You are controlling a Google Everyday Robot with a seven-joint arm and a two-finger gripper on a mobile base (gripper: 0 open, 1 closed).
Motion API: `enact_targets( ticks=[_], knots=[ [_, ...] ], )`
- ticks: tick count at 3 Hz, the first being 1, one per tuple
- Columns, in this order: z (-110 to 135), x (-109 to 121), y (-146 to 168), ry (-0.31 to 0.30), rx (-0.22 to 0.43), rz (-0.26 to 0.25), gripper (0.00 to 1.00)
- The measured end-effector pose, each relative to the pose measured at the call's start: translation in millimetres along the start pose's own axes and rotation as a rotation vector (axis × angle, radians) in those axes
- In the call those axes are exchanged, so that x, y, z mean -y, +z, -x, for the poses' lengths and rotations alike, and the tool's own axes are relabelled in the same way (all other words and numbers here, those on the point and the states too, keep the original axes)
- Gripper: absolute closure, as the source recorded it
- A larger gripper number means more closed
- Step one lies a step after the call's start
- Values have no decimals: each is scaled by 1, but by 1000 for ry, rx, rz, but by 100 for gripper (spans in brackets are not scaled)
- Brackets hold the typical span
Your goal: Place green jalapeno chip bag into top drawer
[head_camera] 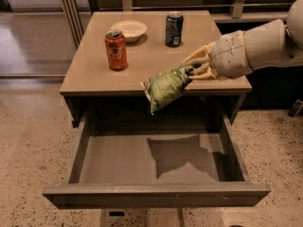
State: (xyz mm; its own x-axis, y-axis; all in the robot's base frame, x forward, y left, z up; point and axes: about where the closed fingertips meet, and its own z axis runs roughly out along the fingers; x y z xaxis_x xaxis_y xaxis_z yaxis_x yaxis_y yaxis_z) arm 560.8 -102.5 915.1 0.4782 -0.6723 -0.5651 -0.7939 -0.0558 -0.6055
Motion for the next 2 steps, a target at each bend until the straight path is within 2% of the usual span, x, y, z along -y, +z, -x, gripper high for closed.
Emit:
enact_targets(
  ticks=[1,2],
  knots=[
    [0,-4,4,20,-11,3,100],
    [6,-28,3,48,-22,34,100]
  ],
)
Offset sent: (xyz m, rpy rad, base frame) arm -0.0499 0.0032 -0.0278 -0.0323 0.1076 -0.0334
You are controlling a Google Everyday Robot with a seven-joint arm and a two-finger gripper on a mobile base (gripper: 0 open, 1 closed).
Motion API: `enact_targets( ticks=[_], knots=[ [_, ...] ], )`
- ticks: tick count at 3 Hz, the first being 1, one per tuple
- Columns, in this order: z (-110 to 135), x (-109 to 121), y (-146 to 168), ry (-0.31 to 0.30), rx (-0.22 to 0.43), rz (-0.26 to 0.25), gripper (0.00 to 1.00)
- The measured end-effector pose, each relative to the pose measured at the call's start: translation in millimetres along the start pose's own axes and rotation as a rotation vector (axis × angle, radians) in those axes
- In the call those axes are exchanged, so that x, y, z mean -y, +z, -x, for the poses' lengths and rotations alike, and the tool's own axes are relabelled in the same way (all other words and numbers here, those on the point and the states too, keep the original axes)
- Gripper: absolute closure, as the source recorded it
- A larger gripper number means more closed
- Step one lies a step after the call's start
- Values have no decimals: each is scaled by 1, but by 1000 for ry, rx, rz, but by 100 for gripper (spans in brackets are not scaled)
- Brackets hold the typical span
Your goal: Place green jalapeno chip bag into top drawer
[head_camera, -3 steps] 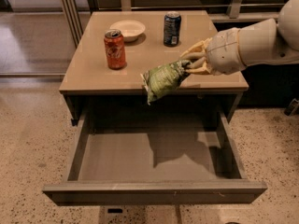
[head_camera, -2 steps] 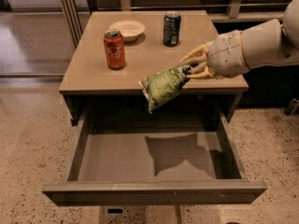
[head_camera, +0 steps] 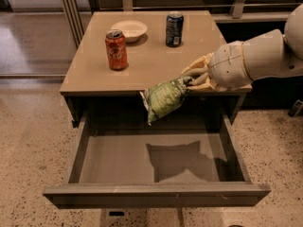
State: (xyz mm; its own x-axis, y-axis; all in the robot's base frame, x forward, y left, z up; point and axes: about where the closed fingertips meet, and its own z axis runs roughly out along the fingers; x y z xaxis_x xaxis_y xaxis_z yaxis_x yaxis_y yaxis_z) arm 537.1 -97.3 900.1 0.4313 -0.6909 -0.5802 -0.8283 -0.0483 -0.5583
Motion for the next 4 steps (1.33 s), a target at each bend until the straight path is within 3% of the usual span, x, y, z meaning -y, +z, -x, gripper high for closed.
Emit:
enact_targets(
  ticks=[1,2,4],
  knots=[
    [9,-30,-1,32,-3,29,100],
    [-8,-59,19,5,-23,51,100],
    [-73,-114,85,-93,-56,96,100]
  ],
)
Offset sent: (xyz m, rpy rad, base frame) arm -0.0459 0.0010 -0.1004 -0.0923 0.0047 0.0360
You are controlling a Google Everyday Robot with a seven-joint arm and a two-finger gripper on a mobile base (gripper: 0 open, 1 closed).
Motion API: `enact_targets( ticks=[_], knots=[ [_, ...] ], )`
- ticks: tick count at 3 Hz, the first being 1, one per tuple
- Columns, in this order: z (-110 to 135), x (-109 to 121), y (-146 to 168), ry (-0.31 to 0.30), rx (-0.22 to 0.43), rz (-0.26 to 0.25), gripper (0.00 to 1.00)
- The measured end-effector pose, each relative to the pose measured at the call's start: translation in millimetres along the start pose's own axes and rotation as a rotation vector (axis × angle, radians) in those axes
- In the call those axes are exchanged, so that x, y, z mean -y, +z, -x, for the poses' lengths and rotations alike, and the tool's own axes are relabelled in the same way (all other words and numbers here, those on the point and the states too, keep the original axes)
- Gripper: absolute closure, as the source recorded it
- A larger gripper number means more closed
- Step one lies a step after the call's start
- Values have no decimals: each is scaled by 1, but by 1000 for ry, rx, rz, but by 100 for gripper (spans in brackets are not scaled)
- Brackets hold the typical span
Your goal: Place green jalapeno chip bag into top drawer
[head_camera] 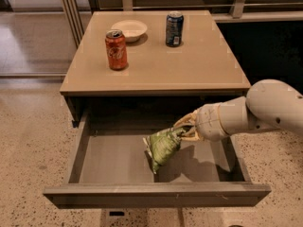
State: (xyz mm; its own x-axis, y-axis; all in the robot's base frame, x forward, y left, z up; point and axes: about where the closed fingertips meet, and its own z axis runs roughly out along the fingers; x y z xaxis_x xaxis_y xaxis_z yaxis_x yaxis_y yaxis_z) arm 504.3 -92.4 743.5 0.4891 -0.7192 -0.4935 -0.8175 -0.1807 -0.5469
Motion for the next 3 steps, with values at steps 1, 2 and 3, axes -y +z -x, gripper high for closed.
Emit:
enact_targets(
  ticks=[1,2,3],
  knots=[
    [-29,-20,35,-5,-23,37,100],
    [-50,-33,63,-6,-52,77,100],
    [-51,-33,64,-9,-53,79,81]
  ],
)
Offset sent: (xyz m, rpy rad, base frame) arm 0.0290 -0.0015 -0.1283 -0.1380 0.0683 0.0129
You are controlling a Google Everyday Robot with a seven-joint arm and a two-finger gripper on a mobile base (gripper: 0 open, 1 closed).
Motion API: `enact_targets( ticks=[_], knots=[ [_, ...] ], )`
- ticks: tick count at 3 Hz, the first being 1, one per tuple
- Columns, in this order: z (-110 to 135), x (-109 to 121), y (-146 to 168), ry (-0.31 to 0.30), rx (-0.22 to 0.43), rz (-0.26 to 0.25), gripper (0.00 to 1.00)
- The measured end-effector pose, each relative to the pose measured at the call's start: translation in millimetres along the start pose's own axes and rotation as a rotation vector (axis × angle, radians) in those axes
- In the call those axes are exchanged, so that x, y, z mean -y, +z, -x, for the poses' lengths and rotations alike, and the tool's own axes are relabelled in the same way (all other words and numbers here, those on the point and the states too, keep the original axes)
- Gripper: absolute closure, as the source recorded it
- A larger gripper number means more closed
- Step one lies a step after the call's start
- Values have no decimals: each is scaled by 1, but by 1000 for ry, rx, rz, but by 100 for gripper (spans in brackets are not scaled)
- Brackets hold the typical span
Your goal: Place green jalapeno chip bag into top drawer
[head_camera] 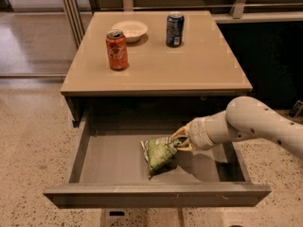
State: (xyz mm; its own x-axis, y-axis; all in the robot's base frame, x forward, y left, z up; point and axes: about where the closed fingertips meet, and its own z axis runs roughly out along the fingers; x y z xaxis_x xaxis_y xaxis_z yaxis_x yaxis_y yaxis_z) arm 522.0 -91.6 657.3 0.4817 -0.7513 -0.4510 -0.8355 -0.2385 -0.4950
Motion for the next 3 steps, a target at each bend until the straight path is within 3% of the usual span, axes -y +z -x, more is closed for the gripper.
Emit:
enact_targets(
  ticks=[1,3],
  knots=[
    [0,0,0,0,0,0,50],
    [0,0,0,0,0,0,4]
  ],
)
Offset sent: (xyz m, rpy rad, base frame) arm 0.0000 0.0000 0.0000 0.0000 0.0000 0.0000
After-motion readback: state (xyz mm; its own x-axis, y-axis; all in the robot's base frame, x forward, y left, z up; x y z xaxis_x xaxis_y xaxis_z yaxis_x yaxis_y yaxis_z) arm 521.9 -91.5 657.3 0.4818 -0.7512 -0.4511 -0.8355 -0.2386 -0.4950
